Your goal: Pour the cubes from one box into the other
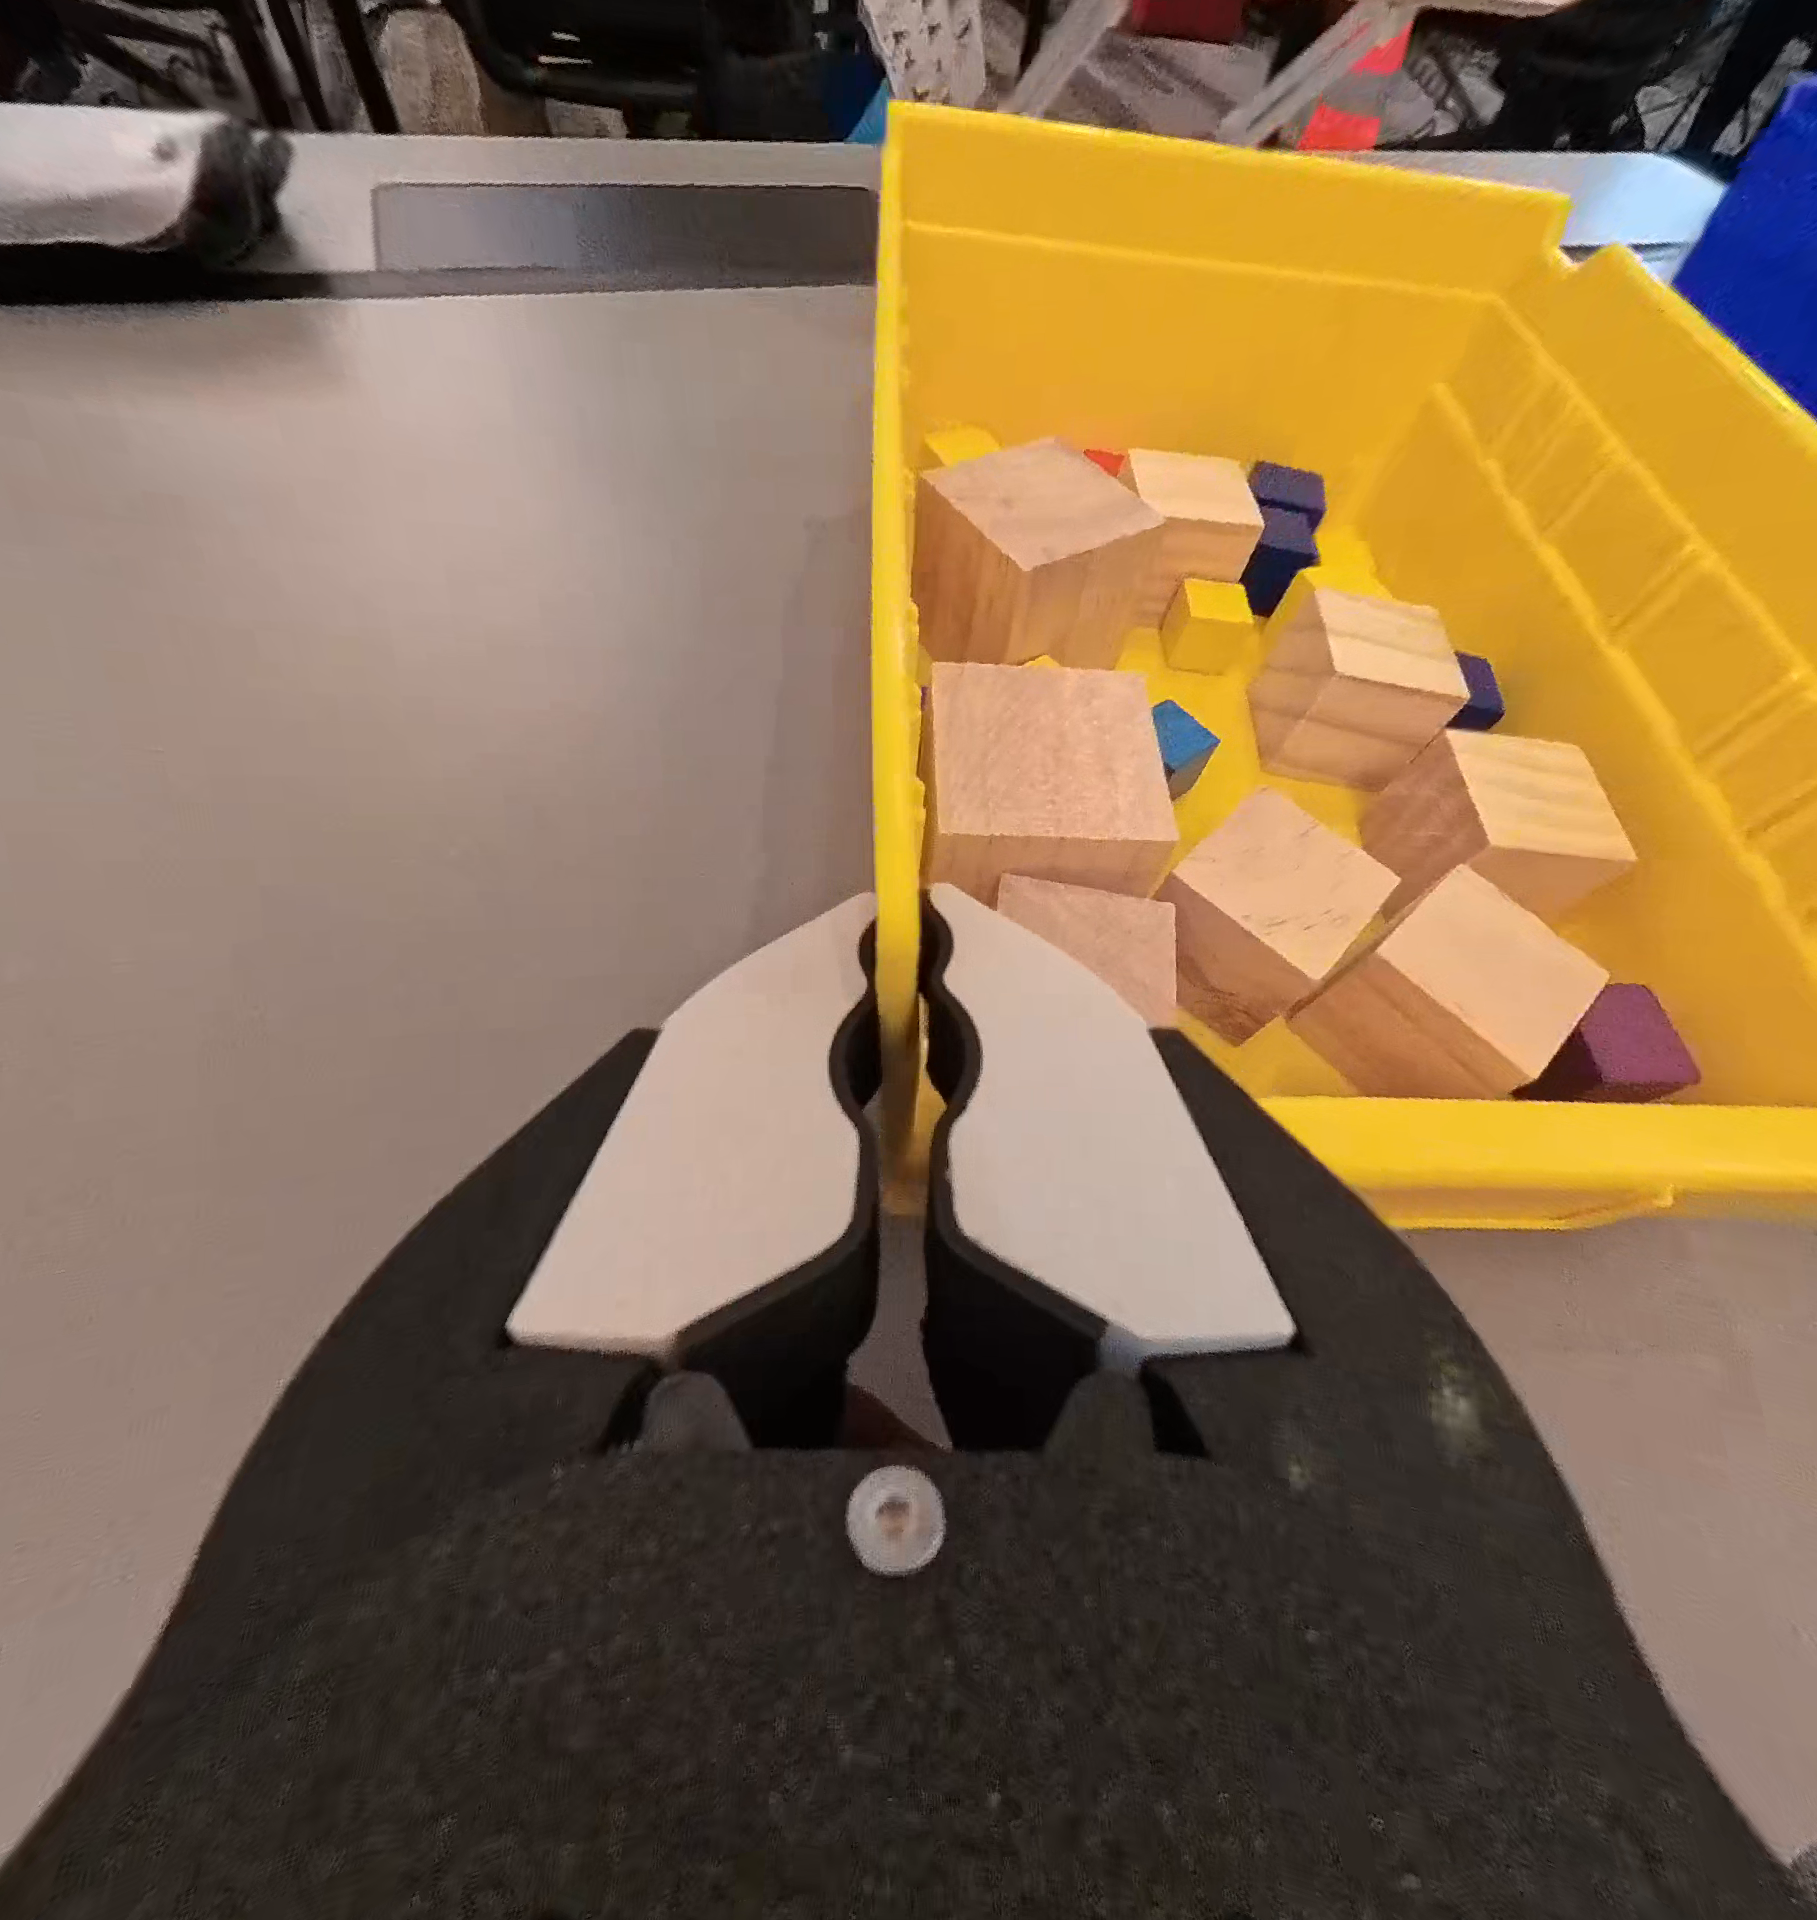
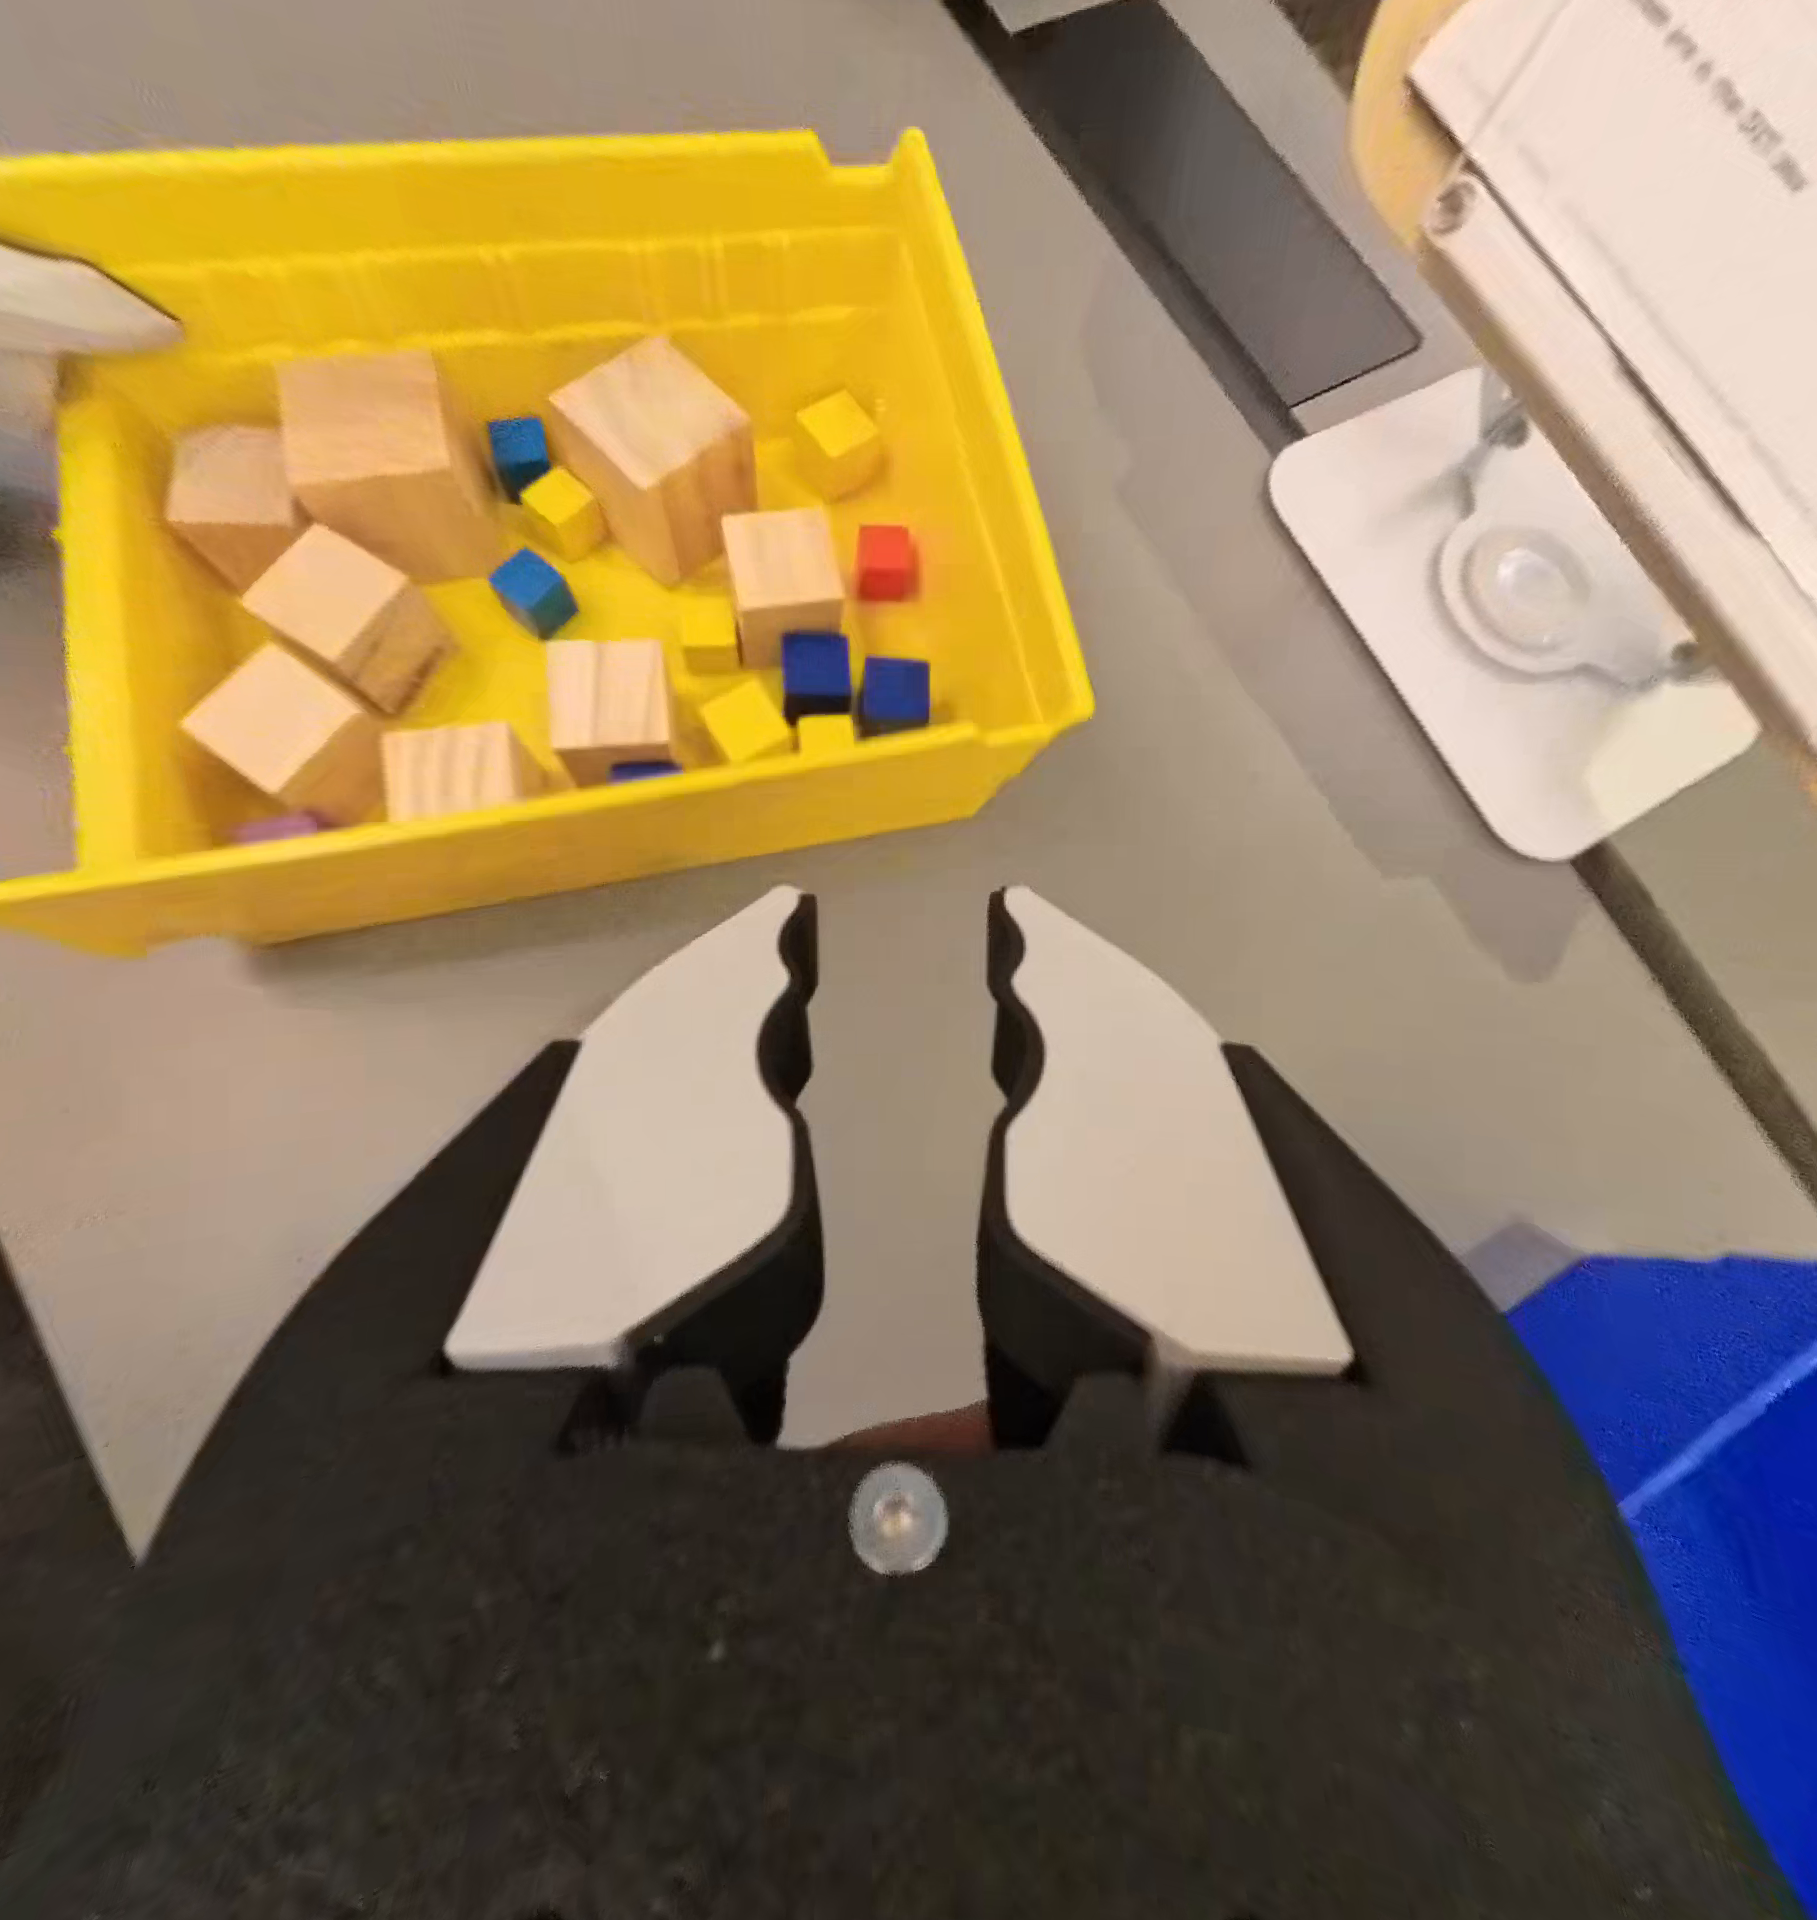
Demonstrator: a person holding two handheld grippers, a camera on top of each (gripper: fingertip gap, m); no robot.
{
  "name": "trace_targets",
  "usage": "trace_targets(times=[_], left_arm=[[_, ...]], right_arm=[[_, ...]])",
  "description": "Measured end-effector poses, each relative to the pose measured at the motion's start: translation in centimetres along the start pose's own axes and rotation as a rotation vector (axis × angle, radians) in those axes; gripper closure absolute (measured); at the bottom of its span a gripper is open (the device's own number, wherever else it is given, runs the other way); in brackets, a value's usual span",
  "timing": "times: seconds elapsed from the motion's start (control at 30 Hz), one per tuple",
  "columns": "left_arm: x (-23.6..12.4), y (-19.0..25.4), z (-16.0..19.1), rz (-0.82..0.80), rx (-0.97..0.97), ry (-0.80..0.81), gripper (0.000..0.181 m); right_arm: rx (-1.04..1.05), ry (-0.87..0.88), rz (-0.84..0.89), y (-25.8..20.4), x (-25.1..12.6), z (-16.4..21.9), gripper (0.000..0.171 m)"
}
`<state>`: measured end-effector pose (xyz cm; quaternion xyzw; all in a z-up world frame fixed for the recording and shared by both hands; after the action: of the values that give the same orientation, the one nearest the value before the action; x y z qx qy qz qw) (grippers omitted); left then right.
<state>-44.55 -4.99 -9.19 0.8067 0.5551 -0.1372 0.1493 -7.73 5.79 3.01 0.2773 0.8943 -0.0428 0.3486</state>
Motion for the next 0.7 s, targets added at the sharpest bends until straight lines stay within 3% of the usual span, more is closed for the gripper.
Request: trace_targets(times=[0.13, 0.3, 0.37, 0.53, 0.7], left_arm=[[1.0, 2.2, -0.2, 0.016, 0.034, -0.007, 0.179], [1.4, 2.9, -0.3, 0.014, -0.010, -0.006, 0.178], [1.3, 2.9, -0.3, 0.018, -0.027, -0.004, 0.178], [1.1, 4.0, -0.9, -0.005, -0.032, -0.014, 0.178], [1.7, 7.6, -6.4, 0.028, 0.035, 0.025, 0.179]], right_arm=[[-0.125, -0.351, -0.131, 4.7, 8.7, -4.2, 0.138], [-0.148, -0.790, -0.277, 6.9, 16.8, -1.5, 0.136], [-0.153, -0.821, -0.385, 6.2, 18.5, -1.2, 0.168], [-0.329, -0.793, -0.372, 6.2, 16.9, -2.8, 0.168], [-0.293, -0.788, -0.285, 9.7, 10.1, -4.6, 0.168]])
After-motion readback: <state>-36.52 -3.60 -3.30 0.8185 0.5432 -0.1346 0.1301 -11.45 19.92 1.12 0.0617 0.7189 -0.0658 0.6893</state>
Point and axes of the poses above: each gripper's, where its closed fingertips meet, x out along the fingers, z out of its underside, y = z × x across the jaws, the point moved 8 cm from there along -x, back along the fingers, and after that the axes turned 4 degrees about y, right-handed, at the moved point
